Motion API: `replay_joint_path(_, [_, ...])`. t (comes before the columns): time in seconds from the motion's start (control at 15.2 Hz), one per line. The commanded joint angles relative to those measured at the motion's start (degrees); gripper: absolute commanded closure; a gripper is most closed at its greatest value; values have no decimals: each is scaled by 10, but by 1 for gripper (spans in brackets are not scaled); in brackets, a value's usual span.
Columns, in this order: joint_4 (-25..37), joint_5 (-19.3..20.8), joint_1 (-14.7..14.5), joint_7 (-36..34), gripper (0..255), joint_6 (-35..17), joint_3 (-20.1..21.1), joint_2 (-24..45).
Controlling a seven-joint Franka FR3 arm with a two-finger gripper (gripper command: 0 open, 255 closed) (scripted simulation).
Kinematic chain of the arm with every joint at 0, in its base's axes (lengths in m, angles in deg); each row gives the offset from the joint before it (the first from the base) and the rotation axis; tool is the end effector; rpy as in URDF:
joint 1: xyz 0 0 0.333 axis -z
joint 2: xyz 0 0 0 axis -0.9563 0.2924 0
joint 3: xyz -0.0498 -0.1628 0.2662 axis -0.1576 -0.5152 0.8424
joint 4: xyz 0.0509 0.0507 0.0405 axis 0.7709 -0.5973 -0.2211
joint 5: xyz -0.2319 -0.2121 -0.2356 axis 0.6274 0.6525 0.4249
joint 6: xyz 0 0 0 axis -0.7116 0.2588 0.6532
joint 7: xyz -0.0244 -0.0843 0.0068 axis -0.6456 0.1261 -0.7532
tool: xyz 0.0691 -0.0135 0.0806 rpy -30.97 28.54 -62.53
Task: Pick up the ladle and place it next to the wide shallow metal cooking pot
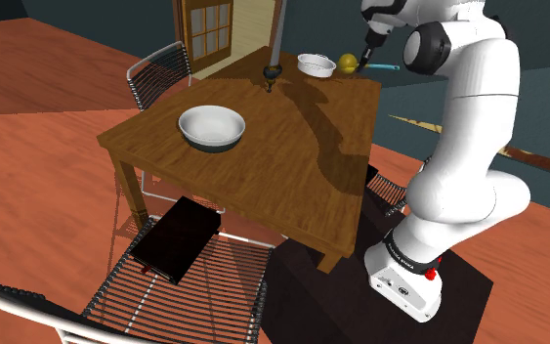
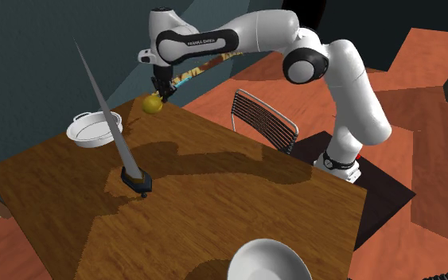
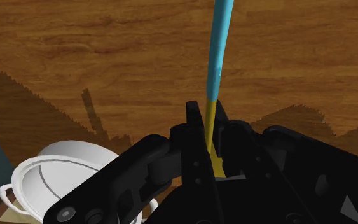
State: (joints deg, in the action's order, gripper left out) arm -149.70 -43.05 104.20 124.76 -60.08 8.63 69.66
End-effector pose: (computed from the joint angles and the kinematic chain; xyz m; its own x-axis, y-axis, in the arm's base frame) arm 0.5659 -0.4941 0.4607 0.8962 0.4364 0.0804 0.4209 -0.8934 0.1571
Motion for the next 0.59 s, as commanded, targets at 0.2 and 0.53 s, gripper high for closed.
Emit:
replay_joint_path(0.2, [303,-25,89,24,255,126,13,174])
replay_joint_path(0.53, [194,-24,73,33,255,57,10,137])
